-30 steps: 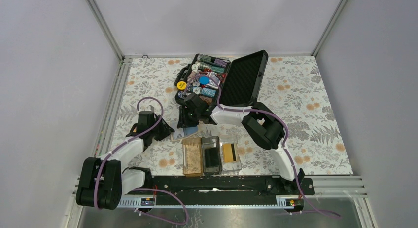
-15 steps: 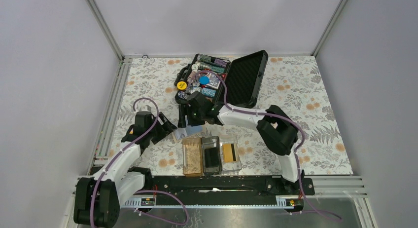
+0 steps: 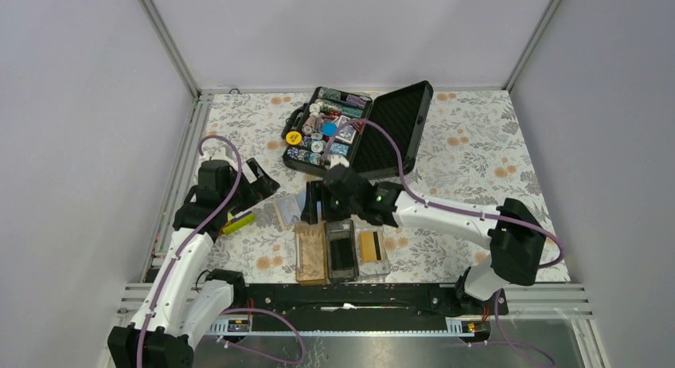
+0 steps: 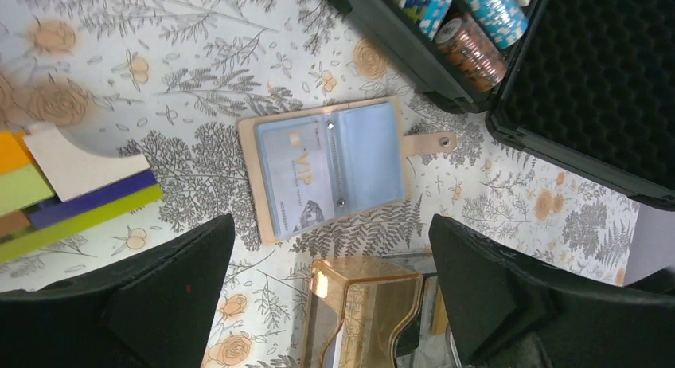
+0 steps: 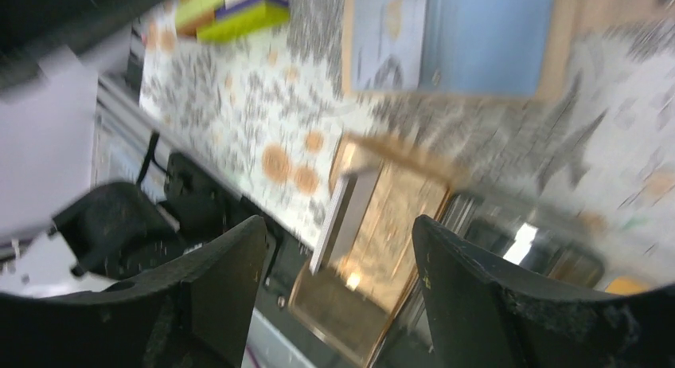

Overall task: Put the credit cards into the card holder
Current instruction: Pick up the credit card from the storage box.

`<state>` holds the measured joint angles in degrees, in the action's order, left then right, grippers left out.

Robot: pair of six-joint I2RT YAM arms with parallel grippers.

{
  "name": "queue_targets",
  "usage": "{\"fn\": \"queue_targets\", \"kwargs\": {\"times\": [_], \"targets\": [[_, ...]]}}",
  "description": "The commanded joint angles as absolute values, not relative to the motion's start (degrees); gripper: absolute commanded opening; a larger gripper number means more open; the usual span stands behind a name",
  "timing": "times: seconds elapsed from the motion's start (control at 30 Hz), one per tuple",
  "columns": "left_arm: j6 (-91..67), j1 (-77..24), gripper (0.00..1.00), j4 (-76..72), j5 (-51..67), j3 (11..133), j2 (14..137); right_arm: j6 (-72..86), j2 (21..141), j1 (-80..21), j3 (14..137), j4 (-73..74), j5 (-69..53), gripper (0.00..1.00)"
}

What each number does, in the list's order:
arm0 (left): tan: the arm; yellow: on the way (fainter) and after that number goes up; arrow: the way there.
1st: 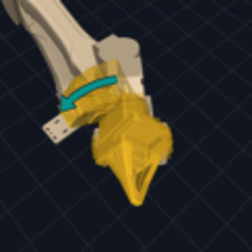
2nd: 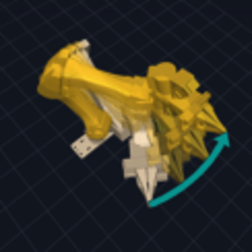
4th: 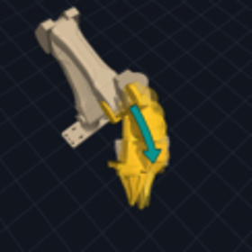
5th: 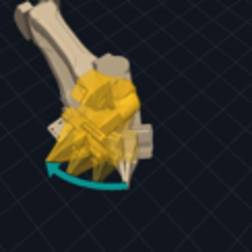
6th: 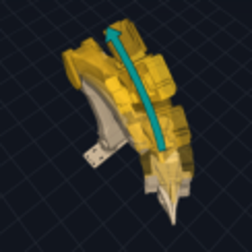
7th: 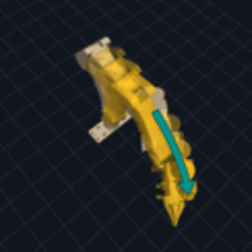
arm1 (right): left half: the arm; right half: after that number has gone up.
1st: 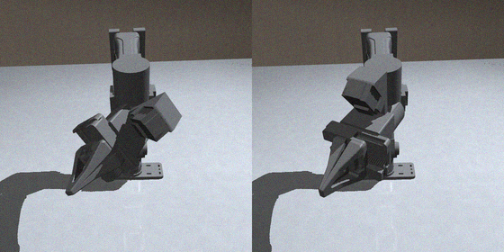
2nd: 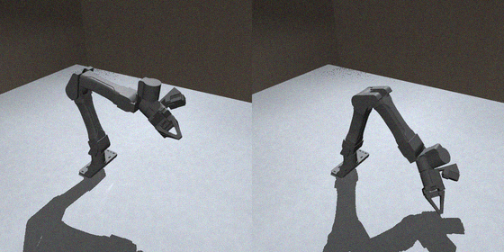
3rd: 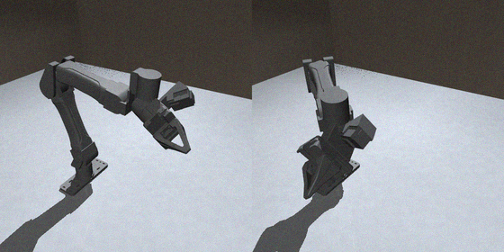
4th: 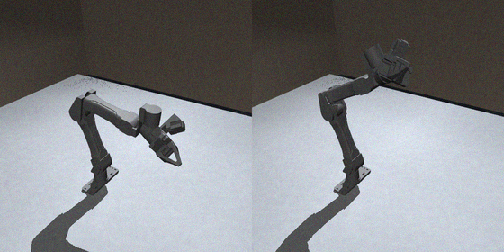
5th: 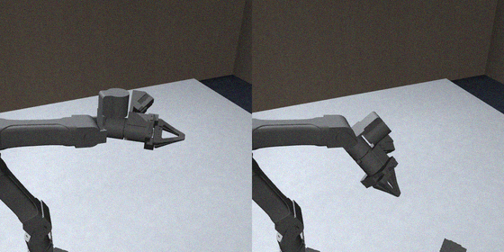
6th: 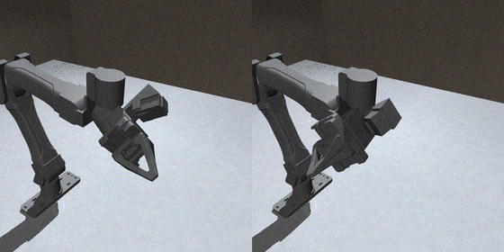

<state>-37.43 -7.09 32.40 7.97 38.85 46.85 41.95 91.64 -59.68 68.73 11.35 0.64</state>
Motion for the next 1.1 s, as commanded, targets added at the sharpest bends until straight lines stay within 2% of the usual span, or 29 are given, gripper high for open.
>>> {"fn": "queue_targets", "kwargs": {"times": [0.0, 0.17, 0.43, 1.07], "targets": [[-31.0, -6.7, 0.99, 37.0, 8.8, 43.0, 46.1, 51.8, 87.9, -67.0, 63.6, 12.1, 2.9, 0.74], [-27.1, -6.5, 0.99, 37.8, 8.8, 43.5, 46.7, 56.5, 90.0, -72.1, 60.4, 6.1, 3.6, 0.74], [-25.1, -6.5, 0.99, 38.1, 7.3, 44.6, 45.8, 56.5, 97.4, -73.5, 64.1, 4.6, 4.5, 0.75], [-23.3, -6.4, 0.99, 38.6, 5.5, 45.2, 45.4, 54.1, 107.6, -73.6, 71.4, 2.8, 3.7, 0.64]]}}
